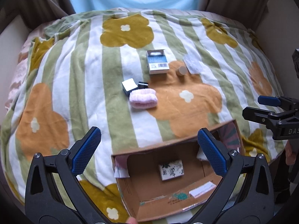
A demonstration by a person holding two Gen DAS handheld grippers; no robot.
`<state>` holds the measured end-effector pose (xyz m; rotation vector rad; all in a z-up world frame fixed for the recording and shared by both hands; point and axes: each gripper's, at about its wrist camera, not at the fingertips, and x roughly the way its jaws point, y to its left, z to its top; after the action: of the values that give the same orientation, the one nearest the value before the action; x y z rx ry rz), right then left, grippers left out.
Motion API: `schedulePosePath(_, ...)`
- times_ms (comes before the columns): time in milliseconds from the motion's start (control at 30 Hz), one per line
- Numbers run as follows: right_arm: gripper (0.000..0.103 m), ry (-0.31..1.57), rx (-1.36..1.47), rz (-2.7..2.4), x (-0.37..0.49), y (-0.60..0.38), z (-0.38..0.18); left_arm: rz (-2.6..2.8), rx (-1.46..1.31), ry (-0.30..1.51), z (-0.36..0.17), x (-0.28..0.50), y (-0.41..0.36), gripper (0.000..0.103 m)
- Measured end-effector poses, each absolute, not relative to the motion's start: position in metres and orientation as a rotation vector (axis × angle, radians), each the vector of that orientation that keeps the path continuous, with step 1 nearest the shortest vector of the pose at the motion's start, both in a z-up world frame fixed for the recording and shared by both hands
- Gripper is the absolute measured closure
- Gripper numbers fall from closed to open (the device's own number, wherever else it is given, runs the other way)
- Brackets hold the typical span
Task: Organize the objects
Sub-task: 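Move both tools back toward the remaining items on the duvet, then grasp the pink towel with the left tool while the right tool grasps the beige tin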
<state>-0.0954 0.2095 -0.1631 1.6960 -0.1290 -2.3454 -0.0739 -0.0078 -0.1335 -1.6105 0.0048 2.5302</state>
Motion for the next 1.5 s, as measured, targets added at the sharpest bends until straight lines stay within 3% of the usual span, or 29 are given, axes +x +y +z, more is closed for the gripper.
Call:
schedulePosePath(367, 0.005, -0.398, 1.725, -2.366, -0.176, 0.214, -0.204, 2.477, -1.778, -0.138, -0.199, -0.163, -0.009, 0.000)
schedulePosePath(833, 0.005, -0.596, 1.817, -2.417, -0.250, 0.216, -0.296, 2.265, -2.046, -0.110, -0.307, -0.235, -0.002, 0.000)
schedulePosePath(1300, 0.022, -0.847, 1.819, -2.468, -0.268, 0.227, -0.329, 2.174, -2.133, -0.175, -0.345, -0.251, 0.001, 0.001)
schedulePosePath(1500, 0.037, -0.902, 1.826, -2.471, -0.274, 0.224, -0.339, 2.183, -2.125, -0.198, -0.350, -0.257, 0.001, 0.009)
